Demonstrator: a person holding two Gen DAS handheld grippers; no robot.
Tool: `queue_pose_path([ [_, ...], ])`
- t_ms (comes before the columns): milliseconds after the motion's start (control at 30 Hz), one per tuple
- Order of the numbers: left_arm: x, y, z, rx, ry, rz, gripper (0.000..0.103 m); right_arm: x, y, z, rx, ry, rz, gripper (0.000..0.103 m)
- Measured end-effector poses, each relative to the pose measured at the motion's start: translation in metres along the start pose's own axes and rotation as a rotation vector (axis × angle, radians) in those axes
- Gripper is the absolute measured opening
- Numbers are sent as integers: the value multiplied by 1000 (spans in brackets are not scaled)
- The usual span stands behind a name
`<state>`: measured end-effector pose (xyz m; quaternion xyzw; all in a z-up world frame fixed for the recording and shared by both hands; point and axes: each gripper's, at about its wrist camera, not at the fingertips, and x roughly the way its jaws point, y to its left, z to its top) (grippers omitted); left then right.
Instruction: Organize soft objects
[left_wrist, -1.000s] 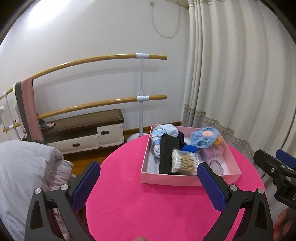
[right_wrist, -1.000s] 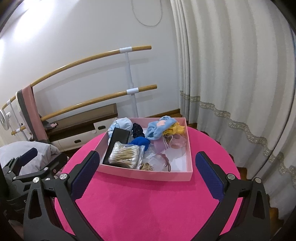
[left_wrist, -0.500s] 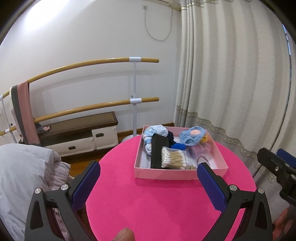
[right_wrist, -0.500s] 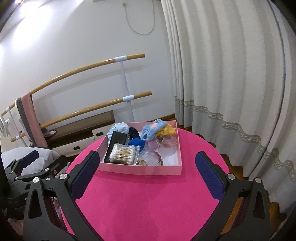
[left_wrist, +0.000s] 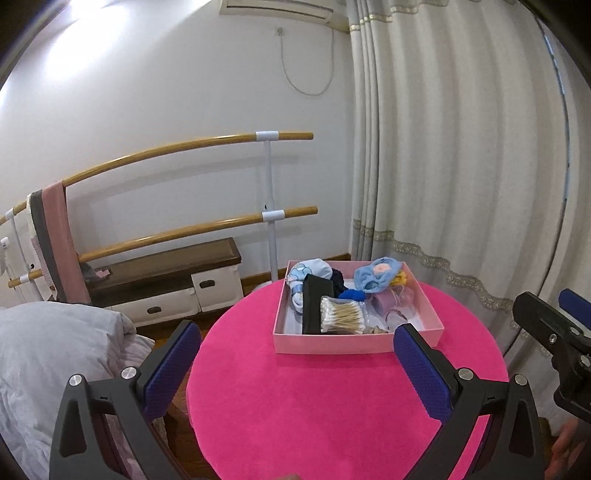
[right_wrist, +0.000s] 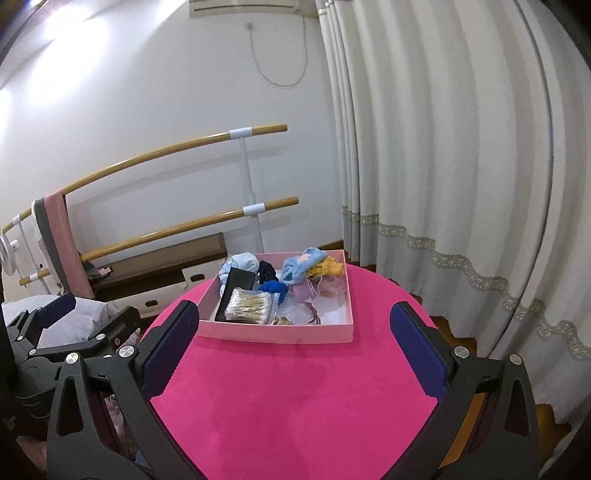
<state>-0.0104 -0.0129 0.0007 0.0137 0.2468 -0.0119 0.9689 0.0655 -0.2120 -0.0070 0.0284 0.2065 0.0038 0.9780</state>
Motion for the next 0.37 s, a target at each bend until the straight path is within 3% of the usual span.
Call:
queue_pose_path([
  [367, -22, 2, -4, -19, -32, -3, 103, -14, 5, -2, -9, -14, 3, 103],
])
